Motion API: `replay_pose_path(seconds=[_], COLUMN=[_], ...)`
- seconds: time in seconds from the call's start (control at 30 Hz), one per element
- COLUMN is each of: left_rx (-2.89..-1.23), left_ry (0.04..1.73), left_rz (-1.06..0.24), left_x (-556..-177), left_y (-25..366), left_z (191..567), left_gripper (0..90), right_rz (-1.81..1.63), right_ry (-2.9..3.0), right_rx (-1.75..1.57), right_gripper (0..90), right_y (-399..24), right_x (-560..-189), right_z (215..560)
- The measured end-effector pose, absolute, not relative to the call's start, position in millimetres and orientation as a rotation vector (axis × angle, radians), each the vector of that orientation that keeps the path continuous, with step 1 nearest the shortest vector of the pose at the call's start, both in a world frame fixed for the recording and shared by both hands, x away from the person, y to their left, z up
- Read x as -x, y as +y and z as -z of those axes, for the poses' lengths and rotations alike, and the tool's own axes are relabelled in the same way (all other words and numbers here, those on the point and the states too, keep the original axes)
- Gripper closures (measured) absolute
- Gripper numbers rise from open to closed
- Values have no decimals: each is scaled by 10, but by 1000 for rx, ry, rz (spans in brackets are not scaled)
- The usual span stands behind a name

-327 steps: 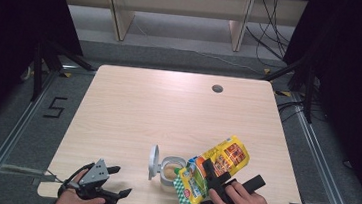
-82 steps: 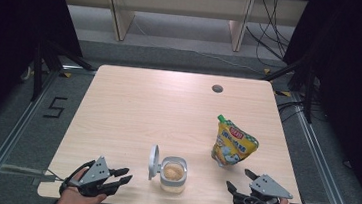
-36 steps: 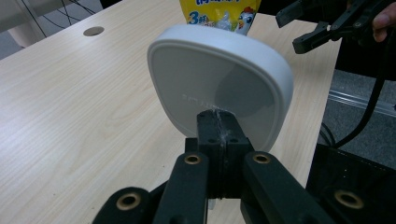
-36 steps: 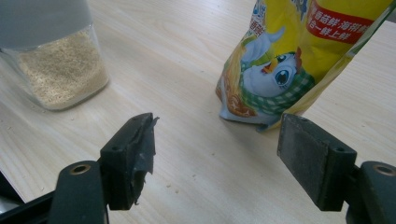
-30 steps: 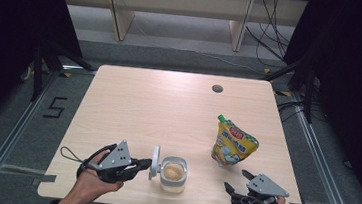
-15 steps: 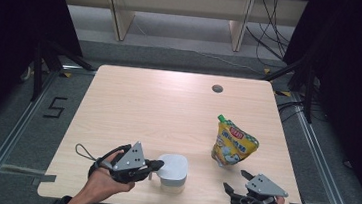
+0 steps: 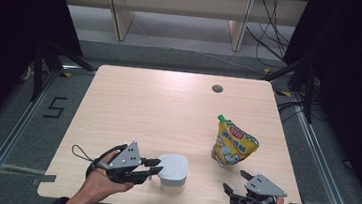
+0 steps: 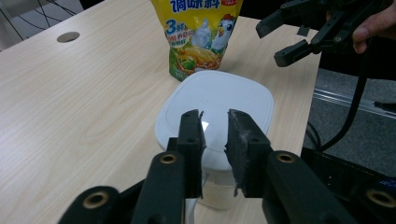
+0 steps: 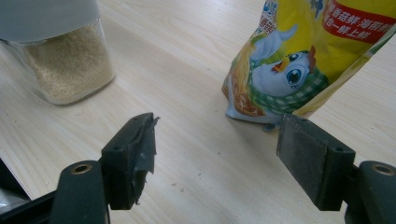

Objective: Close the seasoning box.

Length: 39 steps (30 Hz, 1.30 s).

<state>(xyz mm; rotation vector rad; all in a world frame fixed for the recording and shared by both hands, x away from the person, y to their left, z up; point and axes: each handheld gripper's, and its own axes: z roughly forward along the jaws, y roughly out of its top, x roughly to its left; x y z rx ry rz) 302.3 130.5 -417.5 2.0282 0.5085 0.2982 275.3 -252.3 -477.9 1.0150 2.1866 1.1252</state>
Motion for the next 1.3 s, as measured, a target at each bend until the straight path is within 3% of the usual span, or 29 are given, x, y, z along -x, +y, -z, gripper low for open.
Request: replay_pose_path(seconds=[0.4, 0.87, 1.3], left_rx=[-2019, -2012, -2029], left_ry=[516, 606, 660], left_rz=[-283, -284, -290], left_x=[-2977, -2853, -2771], left_y=[1471, 1671, 1820], left_z=[4236, 4424, 4615], left_gripper=[530, 392, 356], right_rz=[-1142, -1142, -1139], right_ry=[2176, 2204, 2219], right_rx=[-985, -981, -943], right_gripper=[293, 291, 290], right_y=[-2539, -2519, -2490], right_x=[-2779, -2759, -2766], right_z=[4786, 4780, 4786])
